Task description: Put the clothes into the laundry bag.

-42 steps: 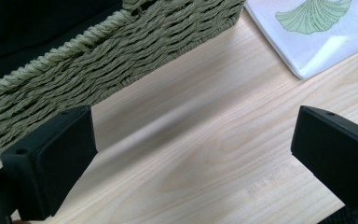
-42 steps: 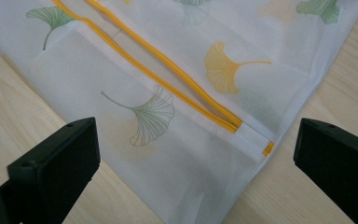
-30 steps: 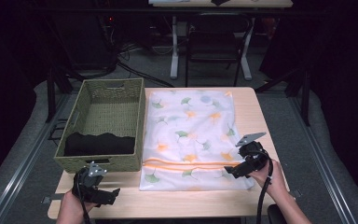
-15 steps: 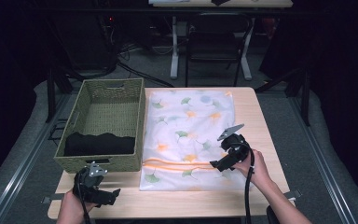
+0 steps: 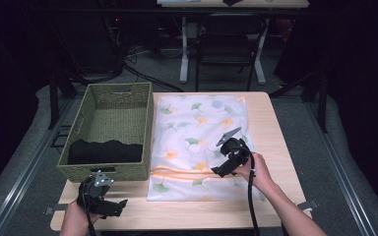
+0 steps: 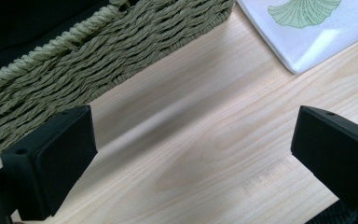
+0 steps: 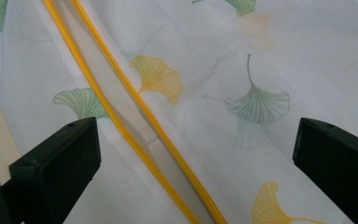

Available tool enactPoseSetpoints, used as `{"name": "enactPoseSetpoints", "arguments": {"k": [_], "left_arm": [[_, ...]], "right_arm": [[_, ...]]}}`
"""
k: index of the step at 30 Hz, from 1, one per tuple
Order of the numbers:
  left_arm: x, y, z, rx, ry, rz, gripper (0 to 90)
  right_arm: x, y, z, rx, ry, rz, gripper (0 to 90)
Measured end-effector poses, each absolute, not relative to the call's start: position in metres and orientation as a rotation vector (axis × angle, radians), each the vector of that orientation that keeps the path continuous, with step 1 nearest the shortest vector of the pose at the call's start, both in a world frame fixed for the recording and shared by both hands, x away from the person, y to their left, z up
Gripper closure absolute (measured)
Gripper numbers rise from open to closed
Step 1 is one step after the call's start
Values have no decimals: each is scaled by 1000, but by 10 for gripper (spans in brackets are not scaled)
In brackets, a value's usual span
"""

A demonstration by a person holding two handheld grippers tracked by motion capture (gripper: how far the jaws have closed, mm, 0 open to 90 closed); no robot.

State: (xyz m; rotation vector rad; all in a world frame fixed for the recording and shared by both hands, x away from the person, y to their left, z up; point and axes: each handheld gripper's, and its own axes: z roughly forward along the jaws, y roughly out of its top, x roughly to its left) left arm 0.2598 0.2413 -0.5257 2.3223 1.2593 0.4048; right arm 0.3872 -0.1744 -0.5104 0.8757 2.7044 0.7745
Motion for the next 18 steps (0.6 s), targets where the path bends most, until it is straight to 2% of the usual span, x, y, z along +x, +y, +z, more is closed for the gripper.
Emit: {"name": "enactPoseSetpoints", "arguments": {"k": [18], "left_arm": [[260, 242, -526, 2315, 1258, 412, 0]], "right_arm": [[406, -154, -529, 855, 2772, 745, 66]]}}
